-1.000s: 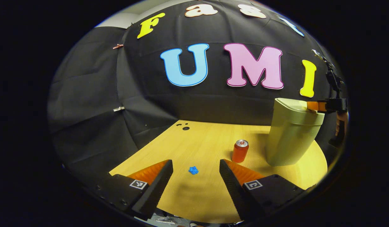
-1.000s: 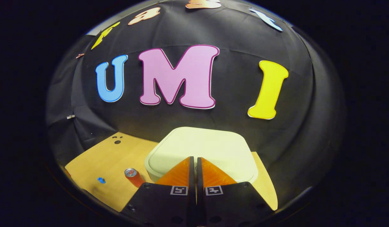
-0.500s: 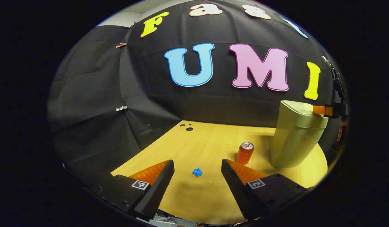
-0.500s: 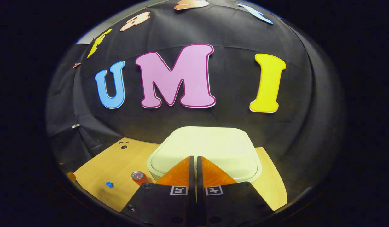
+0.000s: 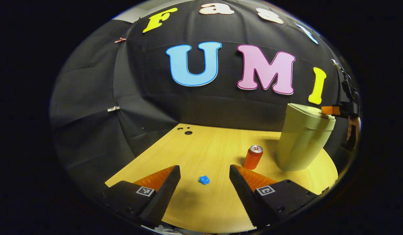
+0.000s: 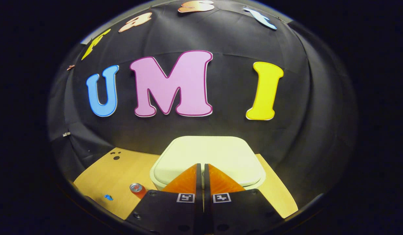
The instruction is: Press the lid of the desktop garbage bin to open it, pick up the crumpled paper on the desktop and throw it into the bin, then pick up the pop can on the desktop and drop it into the bin, and finally close the garbage bin lid.
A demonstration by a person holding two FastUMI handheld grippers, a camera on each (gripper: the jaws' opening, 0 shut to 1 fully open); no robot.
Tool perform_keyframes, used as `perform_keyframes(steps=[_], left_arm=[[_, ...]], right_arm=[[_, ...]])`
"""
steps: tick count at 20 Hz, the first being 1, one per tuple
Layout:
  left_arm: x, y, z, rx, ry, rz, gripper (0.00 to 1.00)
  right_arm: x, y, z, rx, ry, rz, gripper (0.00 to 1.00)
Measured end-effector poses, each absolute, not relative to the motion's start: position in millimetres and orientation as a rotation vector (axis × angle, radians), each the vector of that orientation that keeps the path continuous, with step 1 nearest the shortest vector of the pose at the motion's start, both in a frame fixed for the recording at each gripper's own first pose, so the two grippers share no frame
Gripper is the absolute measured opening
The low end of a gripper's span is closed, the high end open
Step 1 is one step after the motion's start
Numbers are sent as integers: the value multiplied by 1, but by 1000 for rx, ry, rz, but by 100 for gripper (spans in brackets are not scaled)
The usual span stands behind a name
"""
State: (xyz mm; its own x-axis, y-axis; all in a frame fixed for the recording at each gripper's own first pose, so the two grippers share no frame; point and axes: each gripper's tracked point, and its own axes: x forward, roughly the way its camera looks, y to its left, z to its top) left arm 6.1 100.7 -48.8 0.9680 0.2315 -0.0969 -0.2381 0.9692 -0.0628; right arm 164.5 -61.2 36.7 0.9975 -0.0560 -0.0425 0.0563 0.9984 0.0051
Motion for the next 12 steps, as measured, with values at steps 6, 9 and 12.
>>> perform_keyframes(steps=[6,9,12], left_arm=[[1,136,-68,-159,115,236,98],[2,147,-76,-157,125,227,96],[6,153,-79,-125,124,213,95]], right_arm=[[132,-39,55,-24,-7,-59,5],[114,-32,44,1,31,-61,5],[97,-31,35,12,36,-71,5]])
